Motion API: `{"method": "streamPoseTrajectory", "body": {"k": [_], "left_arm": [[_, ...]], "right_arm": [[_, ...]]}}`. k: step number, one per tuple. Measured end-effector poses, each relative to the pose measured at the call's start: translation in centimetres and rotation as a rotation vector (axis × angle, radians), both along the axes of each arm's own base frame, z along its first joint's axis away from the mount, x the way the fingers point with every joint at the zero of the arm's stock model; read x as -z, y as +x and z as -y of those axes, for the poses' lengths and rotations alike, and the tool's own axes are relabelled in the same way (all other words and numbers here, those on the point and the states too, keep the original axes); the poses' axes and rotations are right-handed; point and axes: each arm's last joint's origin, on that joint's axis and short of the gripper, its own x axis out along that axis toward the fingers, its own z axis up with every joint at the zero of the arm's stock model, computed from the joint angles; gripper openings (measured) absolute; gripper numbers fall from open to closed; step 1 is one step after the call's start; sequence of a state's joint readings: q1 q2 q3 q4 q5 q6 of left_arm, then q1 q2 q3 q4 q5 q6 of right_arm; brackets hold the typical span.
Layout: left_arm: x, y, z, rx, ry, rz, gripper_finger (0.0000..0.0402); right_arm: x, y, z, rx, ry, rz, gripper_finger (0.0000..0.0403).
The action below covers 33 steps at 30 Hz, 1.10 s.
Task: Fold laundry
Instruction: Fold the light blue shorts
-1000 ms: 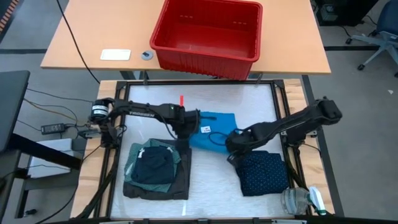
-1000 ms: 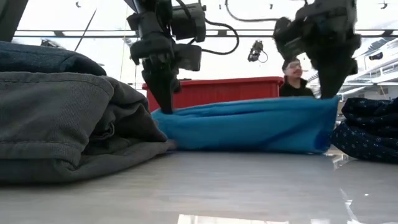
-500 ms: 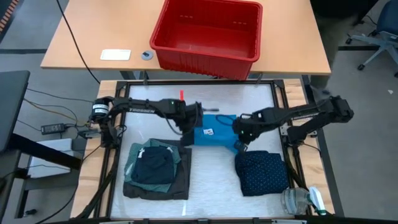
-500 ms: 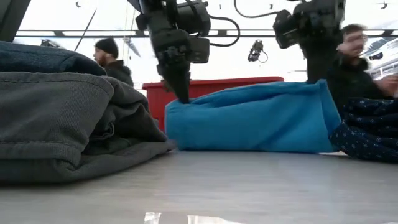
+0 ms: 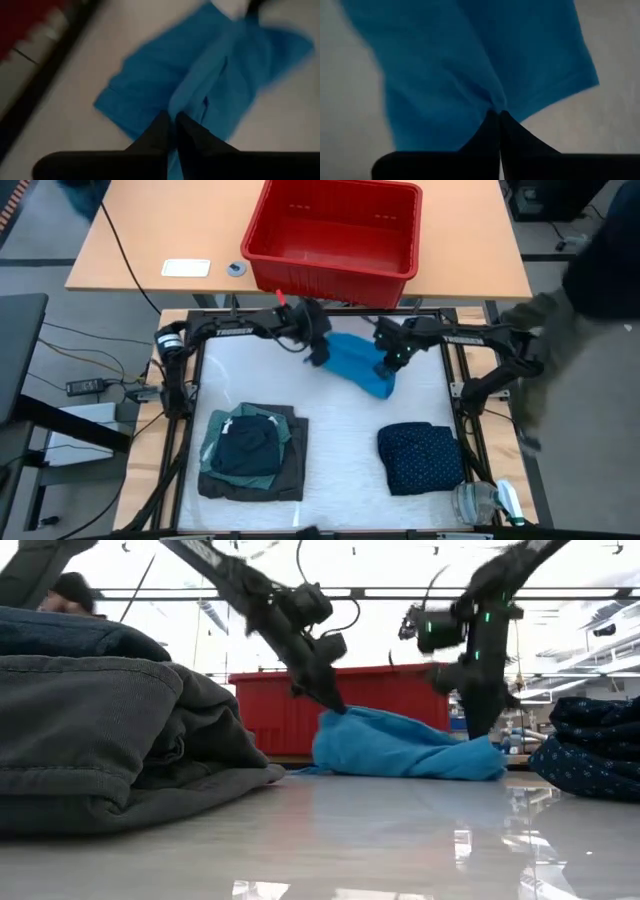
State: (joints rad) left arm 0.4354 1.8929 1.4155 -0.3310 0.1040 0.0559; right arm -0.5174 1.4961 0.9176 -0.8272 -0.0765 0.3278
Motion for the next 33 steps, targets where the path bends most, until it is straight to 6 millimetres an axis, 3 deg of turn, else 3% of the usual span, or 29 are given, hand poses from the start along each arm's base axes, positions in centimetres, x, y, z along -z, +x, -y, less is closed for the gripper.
{"method": "streamPoseTrajectory", "body": {"k": [3, 6, 10, 14, 17, 20, 23, 26, 29, 33], "left_arm": [[1.5, 1.0, -1.9, -0.106, -0.035, 0.1, 0.0061], [2.6, 1.3, -2.8, -0.201, -0.112, 0.14, 0.0109], [2.6, 0.9, -3.3, -0.266, -0.169, 0.15, 0.0164], [1.5, 0.6, -3.1, -0.261, -0.216, 0.185, 0.0193], [0.6, 1.1, -2.4, -0.226, -0.207, 0.238, 0.0198], [0.4, 1.8, -1.5, -0.151, -0.205, 0.265, 0.0194], [0.8, 2.6, -0.3, -0.067, -0.167, 0.259, 0.0186], [2.5, 3.5, 0.8, -0.015, -0.071, 0.18, 0.0177], [4.5, 4.1, 1.3, -0.008, -0.028, 0.115, 0.0168], [7.3, 3.9, 0.8, -0.09, -0.123, 0.039, 0.0159]], "right_arm": [[2.3, -1.2, 1.8, 0.143, 0.053, -0.058, 0.0024], [2.9, -2.0, 2.6, 0.23, 0.108, -0.091, 0.0063], [1.7, -2.6, 2.6, 0.288, 0.047, -0.079, 0.0113], [-1.0, -3.5, 2.4, 0.378, -0.172, -0.055, 0.0135], [-2.5, -4.4, 2.5, 0.45, -0.307, -0.041, 0.0134], [-2.7, -4.5, 2.8, 0.388, -0.228, 0.028, 0.0129], [-2.5, -3.2, 2.6, 0.241, -0.1, 0.172, 0.0123], [-2.2, -2.0, 2.2, 0.164, -0.022, 0.246, 0.0115], [-1.2, -1.2, 1.8, 0.153, 0.002, 0.212, 0.0103], [1.3, -0.6, 1.2, 0.189, 0.049, 0.118, 0.0084]]}}
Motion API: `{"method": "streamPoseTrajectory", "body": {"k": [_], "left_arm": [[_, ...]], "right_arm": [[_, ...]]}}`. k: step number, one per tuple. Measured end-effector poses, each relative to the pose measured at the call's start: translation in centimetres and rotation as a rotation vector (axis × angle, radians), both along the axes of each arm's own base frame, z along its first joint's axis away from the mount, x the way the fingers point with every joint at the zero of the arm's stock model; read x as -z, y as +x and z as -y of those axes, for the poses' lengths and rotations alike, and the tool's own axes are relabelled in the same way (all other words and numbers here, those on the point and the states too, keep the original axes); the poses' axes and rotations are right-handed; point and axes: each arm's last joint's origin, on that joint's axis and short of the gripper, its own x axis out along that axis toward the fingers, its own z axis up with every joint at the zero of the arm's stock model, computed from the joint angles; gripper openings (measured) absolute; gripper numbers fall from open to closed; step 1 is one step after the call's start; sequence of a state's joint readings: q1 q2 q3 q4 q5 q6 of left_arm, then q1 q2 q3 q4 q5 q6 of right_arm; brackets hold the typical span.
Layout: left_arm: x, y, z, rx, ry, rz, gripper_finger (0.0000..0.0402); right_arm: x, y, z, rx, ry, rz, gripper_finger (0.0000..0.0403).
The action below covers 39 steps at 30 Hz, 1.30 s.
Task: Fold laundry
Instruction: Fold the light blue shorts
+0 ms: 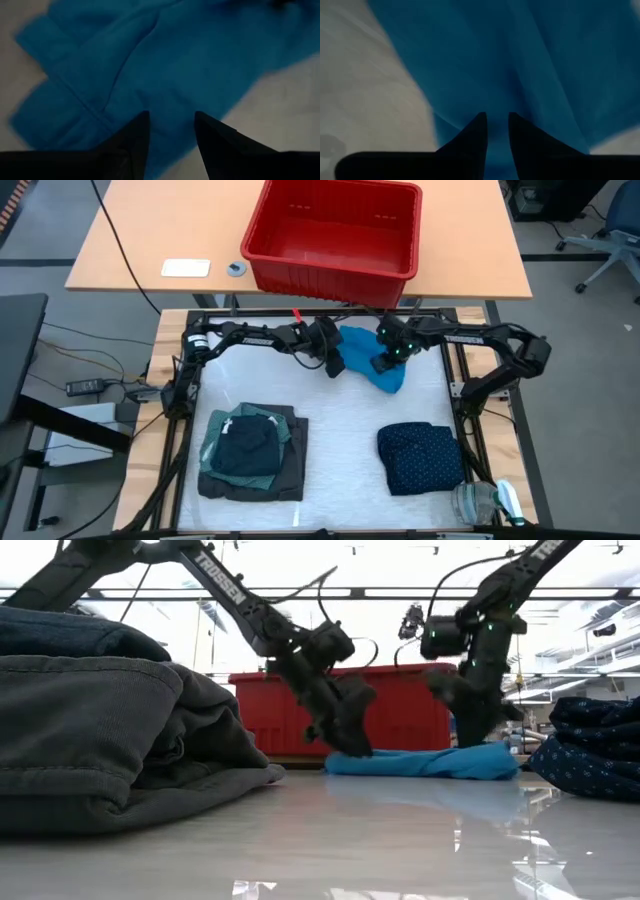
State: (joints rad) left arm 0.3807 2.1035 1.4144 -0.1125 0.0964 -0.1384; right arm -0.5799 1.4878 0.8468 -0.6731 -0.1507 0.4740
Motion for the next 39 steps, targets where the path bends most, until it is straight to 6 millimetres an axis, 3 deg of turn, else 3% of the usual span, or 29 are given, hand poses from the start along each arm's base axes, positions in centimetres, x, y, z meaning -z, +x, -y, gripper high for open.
{"method": "streamPoseTrajectory", "body": {"k": [6, 9, 13, 19, 24, 27, 35, 39], "left_arm": [[0.3, -1.2, -0.5, -0.086, -0.098, -0.088, 0.0155], [-0.6, -1.9, -0.1, -0.064, -0.111, -0.139, 0.0155], [-2.4, -2.7, 0.9, 0.063, -0.035, -0.191, 0.0155], [-5.2, -3.3, 1.7, 0.136, 0.032, -0.153, 0.0155], [-6.3, -3.2, 1.5, 0.117, 0.053, -0.093, 0.0155], [-6.7, -2.9, 1.4, 0.119, 0.079, -0.046, 0.0155], [-6.4, -1.7, 2.4, 0.472, 0.415, -0.061, 0.0181], [-5.1, -1.4, 1.1, 0.523, 0.466, -0.061, 0.0188]], "right_arm": [[3.2, 0.8, -2.3, 0.043, 0.174, -0.083, 0.0069], [3.3, 1.9, -4.7, -0.03, 0.354, -0.027, 0.0067], [1.3, 2.9, -7.5, -0.129, 0.462, 0.103, 0.0067], [-2.5, 2.5, -7.4, -0.042, 0.25, 0.207, 0.0067], [-3.6, 2.0, -6.1, 0.011, 0.065, 0.261, 0.0072], [-3.3, 2.4, -5.9, -0.027, 0.04, 0.266, 0.0088], [-0.6, 5.3, -7.6, -0.126, 0.042, 0.279, 0.0181], [0.9, 6.4, -8.4, -0.139, -0.038, 0.247, 0.0222]]}}
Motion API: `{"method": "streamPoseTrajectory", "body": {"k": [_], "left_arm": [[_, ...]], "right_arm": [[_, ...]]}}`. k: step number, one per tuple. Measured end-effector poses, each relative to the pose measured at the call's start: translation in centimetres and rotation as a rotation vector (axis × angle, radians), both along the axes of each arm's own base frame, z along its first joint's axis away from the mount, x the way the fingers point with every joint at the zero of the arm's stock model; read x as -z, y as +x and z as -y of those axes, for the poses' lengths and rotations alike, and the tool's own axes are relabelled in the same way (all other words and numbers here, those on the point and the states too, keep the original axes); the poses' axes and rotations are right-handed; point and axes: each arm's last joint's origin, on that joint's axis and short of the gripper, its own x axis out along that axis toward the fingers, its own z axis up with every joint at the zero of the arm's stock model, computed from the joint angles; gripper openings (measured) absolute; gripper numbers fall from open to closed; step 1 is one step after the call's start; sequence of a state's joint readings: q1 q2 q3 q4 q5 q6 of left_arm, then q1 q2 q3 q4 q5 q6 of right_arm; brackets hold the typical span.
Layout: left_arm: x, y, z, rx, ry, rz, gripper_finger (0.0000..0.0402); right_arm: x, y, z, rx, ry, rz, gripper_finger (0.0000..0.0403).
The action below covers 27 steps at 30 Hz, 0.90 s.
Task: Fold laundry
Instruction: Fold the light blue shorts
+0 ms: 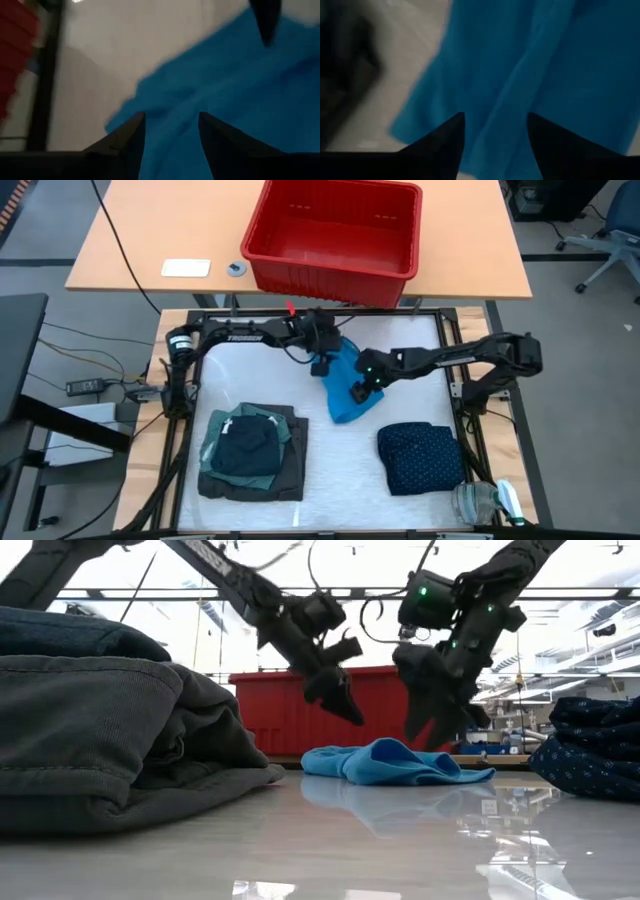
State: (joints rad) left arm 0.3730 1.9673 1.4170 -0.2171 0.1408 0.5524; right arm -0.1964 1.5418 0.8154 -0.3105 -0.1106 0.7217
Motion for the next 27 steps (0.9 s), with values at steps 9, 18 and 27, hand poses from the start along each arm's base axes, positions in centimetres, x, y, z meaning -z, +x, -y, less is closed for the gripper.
{"method": "streamPoseTrajectory", "body": {"k": [9, 18, 27], "left_arm": [[3.8, 0.6, -1.0, 0.046, 0.018, -0.066, 0.0133], [3.7, 0.8, -1.1, 0.015, 0.026, -0.04, 0.0007], [0.5, 1.2, 0.8, 0.018, 0.026, 0.064, 0.0002]], "right_arm": [[2.0, 0.6, -0.5, 0.078, 0.018, -0.073, 0.0174], [0.3, 0.2, -0.9, 0.059, 0.041, -0.013, 0.0015], [-3.1, -1.9, -1.4, 0.132, 0.103, 0.024, 0.0005]]}}
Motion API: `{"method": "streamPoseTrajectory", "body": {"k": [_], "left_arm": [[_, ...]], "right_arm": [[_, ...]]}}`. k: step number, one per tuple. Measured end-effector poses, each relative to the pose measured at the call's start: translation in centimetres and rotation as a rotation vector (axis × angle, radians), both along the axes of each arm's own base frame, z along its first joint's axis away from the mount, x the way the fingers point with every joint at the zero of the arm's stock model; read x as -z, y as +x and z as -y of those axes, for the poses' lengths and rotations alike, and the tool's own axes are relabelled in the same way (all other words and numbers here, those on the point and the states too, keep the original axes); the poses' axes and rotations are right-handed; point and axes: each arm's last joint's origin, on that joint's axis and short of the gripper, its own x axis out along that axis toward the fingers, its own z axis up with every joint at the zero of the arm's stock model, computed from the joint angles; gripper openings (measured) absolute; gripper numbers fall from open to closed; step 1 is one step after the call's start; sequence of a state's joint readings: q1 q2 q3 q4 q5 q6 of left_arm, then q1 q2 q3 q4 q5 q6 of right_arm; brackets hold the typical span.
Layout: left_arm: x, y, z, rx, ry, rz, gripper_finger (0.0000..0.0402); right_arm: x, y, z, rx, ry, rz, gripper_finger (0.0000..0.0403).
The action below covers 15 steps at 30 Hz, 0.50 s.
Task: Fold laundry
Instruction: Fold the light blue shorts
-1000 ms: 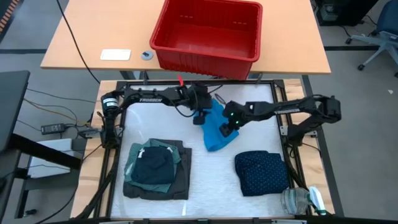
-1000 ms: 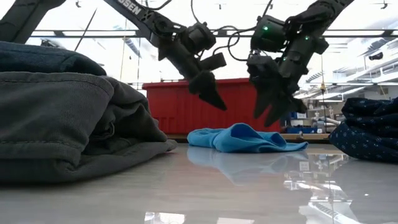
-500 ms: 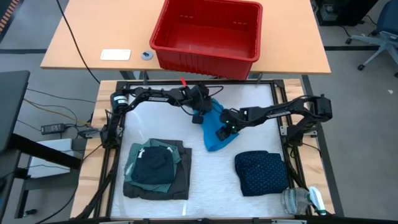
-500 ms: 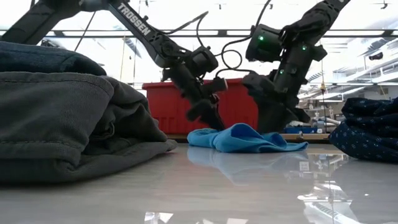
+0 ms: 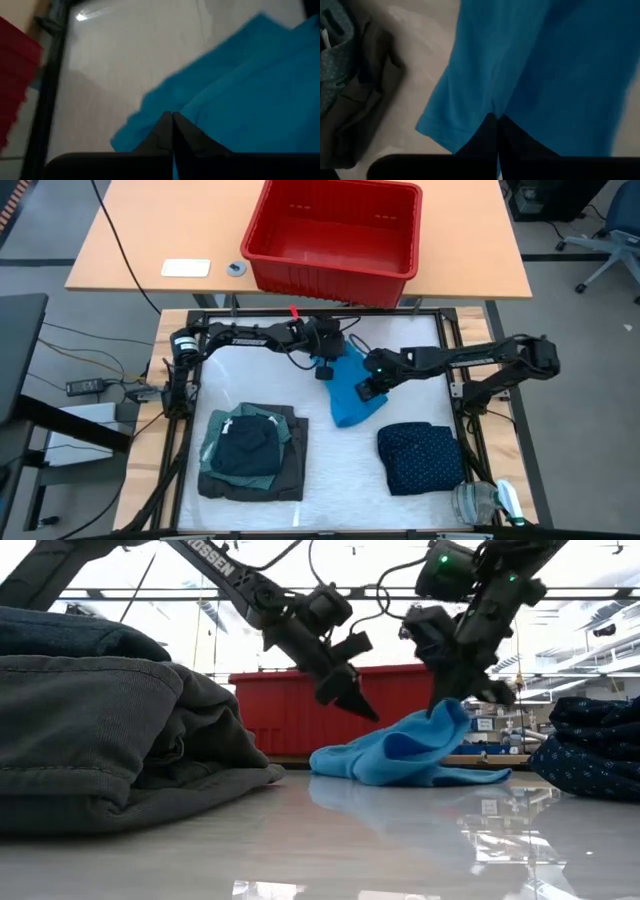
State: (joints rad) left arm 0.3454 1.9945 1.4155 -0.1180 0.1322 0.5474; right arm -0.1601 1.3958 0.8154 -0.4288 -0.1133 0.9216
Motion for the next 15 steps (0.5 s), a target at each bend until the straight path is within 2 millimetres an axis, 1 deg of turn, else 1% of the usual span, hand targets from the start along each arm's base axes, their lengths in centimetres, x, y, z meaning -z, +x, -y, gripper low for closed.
{"method": "streamPoseTrajectory", "body": {"k": [3, 6, 7, 9, 11, 13, 15], "left_arm": [[-1.5, 0.7, 0.5, -0.018, -0.017, 0.062, 0.0001], [-3.4, 2.1, 1.3, -0.039, -0.053, 0.168, 0.0001], [-3.7, 2.7, 1.7, -0.031, -0.053, 0.198, 0.0001], [-3.2, 3.6, 2.7, -0.021, -0.078, 0.2, 0.0001], [-2.7, 4.4, 3.5, -0.052, -0.099, 0.192, 0.0001], [-3.1, 4.8, 4.1, -0.096, -0.112, 0.195, 0.0001], [-4.1, 4.9, 4.4, -0.107, -0.128, 0.204, 0.0005]], "right_arm": [[-0.9, -1.2, 0.1, 0.053, -0.002, -0.027, 0.0004], [-0.8, -2.4, 0.1, 0.121, -0.019, -0.13, 0.0002], [-0.5, -2.8, 0.1, 0.153, -0.035, -0.19, 0.0002], [0.7, -3.4, 0.4, 0.214, -0.064, -0.295, 0.0002], [2.1, -3.9, 0.9, 0.248, -0.081, -0.356, 0.0006], [2.9, -4.0, 1.2, 0.26, -0.077, -0.364, 0.0022], [3.1, -4.0, 1.4, 0.239, -0.049, -0.364, 0.0049]]}}
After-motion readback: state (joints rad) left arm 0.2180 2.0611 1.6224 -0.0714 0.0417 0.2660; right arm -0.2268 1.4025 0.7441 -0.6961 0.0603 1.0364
